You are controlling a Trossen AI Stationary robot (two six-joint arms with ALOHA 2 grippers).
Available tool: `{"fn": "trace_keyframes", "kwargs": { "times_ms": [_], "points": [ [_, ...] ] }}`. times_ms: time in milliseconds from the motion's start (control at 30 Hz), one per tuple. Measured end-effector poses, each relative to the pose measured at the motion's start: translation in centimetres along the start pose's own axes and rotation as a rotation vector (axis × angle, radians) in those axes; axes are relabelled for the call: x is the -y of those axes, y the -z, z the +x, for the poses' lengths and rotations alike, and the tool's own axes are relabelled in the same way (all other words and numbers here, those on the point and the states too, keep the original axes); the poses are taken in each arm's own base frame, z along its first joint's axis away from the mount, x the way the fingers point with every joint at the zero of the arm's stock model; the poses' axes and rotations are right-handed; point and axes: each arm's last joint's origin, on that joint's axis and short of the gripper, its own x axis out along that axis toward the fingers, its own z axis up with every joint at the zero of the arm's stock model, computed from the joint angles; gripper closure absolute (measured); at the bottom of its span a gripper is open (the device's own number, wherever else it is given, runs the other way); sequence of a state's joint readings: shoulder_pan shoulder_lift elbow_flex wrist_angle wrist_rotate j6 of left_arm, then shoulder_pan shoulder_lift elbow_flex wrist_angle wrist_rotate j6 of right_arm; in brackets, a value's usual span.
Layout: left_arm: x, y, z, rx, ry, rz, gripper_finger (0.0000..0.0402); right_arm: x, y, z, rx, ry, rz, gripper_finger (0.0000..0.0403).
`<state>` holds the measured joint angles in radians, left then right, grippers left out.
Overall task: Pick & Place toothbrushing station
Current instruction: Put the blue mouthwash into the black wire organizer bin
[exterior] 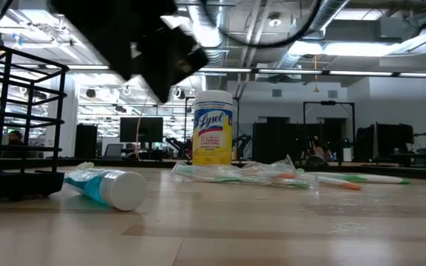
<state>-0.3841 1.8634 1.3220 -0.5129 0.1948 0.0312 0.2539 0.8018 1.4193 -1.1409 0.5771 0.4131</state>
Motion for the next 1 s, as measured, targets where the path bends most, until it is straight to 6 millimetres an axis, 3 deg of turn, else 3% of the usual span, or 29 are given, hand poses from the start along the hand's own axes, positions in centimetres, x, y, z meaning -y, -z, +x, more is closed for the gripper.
{"fn": "trace_keyframes", "kwargs": {
  "times_ms": [100,400,767,1000],
  "points": [
    [-0.1,-0.5,0.3,0.002,-0.003,0.024,0.0243,0.3,0.0,-0.4,0.016,-0.007,0.013,0.0321],
    [-0.8,-0.6,4.1,-0.12,0.003,0.027,0.0243,1.1,-0.1,-1.5,0.073,-0.019,0.044,0.0321],
    [-0.6,0.3,3.8,-0.247,0.066,0.093,0.0282,1.6,-0.1,-2.3,0.111,-0.03,0.036,0.0321],
    [0.0,0.6,3.8,-0.279,0.078,0.132,0.0262,1.7,-0.2,-2.5,0.135,-0.037,0.019,0.0321]
  ]
}}
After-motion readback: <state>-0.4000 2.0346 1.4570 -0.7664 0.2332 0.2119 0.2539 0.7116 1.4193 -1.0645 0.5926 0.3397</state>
